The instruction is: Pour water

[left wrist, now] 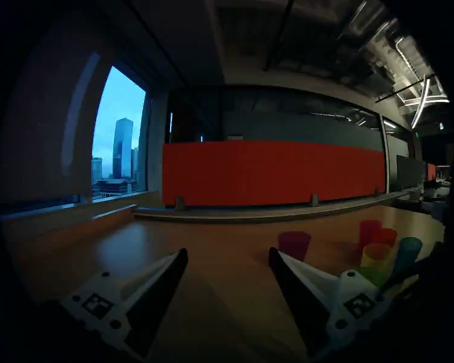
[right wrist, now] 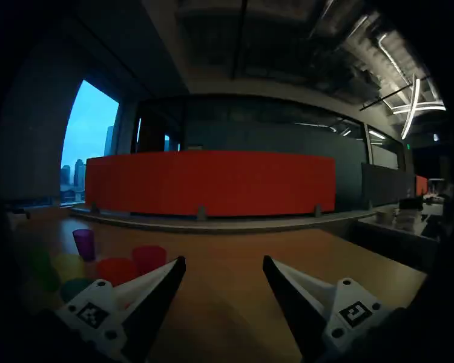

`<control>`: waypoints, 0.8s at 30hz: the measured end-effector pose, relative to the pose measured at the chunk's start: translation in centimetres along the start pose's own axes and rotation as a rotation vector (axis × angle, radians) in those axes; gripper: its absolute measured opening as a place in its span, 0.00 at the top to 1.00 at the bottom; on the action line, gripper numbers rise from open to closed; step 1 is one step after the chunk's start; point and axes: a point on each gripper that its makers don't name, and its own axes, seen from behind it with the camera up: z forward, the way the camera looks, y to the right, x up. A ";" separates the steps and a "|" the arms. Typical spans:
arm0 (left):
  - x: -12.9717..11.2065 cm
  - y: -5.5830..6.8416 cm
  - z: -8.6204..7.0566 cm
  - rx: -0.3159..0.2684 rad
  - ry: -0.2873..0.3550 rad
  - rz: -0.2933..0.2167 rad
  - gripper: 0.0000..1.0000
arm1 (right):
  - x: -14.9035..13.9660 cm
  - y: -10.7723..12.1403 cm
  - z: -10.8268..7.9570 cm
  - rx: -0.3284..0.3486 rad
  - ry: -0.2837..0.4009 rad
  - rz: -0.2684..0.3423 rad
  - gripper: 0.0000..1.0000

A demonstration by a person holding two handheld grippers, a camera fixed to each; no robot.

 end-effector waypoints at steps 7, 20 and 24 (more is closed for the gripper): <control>0.0 0.0 0.0 0.000 0.000 0.000 0.01 | 0.0 0.2 -0.1 -0.006 -0.006 0.002 0.01; 0.0 0.0 0.0 0.000 0.000 0.000 0.01 | 0.0 0.2 -0.1 -0.007 -0.006 0.002 0.01; 0.0 0.1 0.0 0.000 0.000 0.000 0.01 | -0.1 0.2 -0.1 -0.004 -0.009 0.004 0.01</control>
